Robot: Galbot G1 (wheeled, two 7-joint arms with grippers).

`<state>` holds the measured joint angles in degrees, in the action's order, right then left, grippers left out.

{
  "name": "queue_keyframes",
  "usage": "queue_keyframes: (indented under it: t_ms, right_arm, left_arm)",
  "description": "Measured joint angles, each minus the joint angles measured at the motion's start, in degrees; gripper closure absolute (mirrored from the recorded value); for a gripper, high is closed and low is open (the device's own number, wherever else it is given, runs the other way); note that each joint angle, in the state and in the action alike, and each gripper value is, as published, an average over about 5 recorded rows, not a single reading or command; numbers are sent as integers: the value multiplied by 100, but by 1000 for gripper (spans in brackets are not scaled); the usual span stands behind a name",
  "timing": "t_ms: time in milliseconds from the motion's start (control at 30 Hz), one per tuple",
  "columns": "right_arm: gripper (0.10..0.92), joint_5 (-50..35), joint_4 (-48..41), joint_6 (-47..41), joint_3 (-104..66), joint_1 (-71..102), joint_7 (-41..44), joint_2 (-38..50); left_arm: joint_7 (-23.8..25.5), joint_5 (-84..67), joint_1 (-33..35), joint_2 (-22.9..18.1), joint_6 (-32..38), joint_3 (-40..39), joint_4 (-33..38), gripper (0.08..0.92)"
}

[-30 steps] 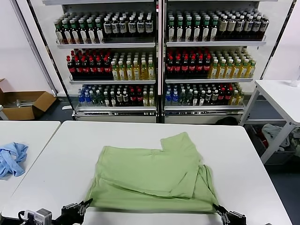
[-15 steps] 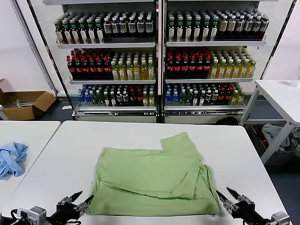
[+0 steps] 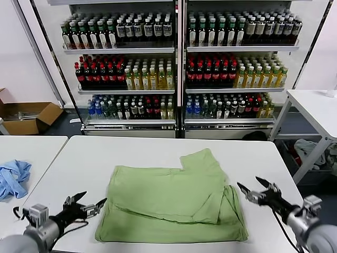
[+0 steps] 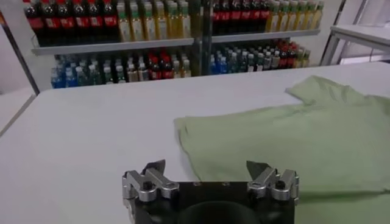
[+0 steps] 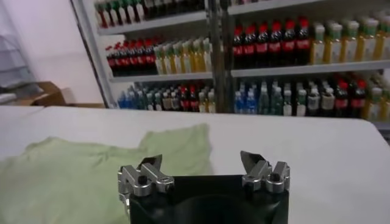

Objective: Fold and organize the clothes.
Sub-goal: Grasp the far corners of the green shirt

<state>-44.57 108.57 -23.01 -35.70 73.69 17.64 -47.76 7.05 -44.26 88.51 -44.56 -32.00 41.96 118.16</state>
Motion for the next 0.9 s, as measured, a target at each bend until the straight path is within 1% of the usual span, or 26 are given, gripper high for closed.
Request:
queue_keyframes:
  t_ms: [200, 400, 667, 900]
  right_arm:
    - [203, 86, -905, -223, 917, -1328, 191, -78]
    - [203, 308, -1871, -360, 1838, -2565, 346, -299]
    - [203, 622, -3039, -387, 2859, -3815, 464, -674]
    - [203, 782, -3797, -401, 3403, -4418, 423, -974]
  left_arm:
    - [116, -122, -812, 223, 21, -474, -640, 177]
    - [196, -138, -1551, 291, 31, -987, -1301, 177]
    - [218, -95, -2484, 228, 43, -1742, -2141, 177]
    - [239, -33, -3203, 66, 66, -2376, -2752, 177]
